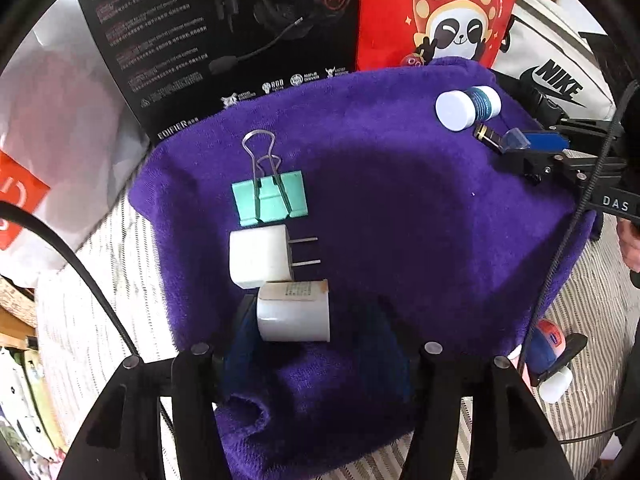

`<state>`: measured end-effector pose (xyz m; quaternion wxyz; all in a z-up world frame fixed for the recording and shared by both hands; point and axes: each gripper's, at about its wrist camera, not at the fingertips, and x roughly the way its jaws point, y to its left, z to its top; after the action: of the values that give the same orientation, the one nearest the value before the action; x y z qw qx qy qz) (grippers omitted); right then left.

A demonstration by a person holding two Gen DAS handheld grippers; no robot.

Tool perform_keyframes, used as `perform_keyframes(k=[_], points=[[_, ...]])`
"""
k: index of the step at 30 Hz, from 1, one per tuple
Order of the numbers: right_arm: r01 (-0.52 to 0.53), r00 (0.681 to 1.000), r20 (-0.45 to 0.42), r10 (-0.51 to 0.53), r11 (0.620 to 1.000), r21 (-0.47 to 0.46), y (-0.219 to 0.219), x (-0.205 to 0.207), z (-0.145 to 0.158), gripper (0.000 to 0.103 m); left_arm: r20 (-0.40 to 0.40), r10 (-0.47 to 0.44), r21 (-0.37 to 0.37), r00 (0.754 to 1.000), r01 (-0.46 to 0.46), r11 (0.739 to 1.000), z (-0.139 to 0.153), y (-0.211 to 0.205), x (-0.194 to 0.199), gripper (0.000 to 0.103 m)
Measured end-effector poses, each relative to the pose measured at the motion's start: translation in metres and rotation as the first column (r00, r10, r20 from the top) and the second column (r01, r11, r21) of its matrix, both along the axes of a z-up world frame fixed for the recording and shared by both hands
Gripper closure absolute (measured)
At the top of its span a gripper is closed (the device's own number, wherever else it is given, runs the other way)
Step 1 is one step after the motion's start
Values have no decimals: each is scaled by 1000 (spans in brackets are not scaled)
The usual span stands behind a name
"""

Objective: Organize rigid objects
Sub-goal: 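Lower the white roll beside the charger and open the left gripper while the right carries the cup, then lower the clear cup onto the towel beside the box and open the right gripper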

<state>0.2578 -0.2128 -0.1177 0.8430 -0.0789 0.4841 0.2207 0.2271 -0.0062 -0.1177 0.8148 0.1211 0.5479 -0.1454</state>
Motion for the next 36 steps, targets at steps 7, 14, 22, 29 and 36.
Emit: perform_keyframes(k=[7, 14, 22, 29, 36], points=[[39, 999, 18, -39, 999, 4, 0, 3, -1, 72, 76, 44, -44, 996, -41, 998, 36, 14, -5, 45], [38, 998, 53, -34, 997, -61, 18, 4, -9, 72, 86, 92, -76, 992, -85, 993, 50, 40, -2, 44], [39, 998, 53, -36, 997, -59, 33, 12, -7, 72, 94, 93, -83, 991, -85, 993, 54, 40, -6, 43], [45, 999, 22, -43, 996, -82, 35, 14, -17, 72, 97, 90, -95, 991, -81, 992, 57, 41, -8, 43], [30, 1000, 10, -30, 996, -89, 38, 18, -18, 69, 109, 89, -102, 990, -78, 992, 64, 41, -13, 43]])
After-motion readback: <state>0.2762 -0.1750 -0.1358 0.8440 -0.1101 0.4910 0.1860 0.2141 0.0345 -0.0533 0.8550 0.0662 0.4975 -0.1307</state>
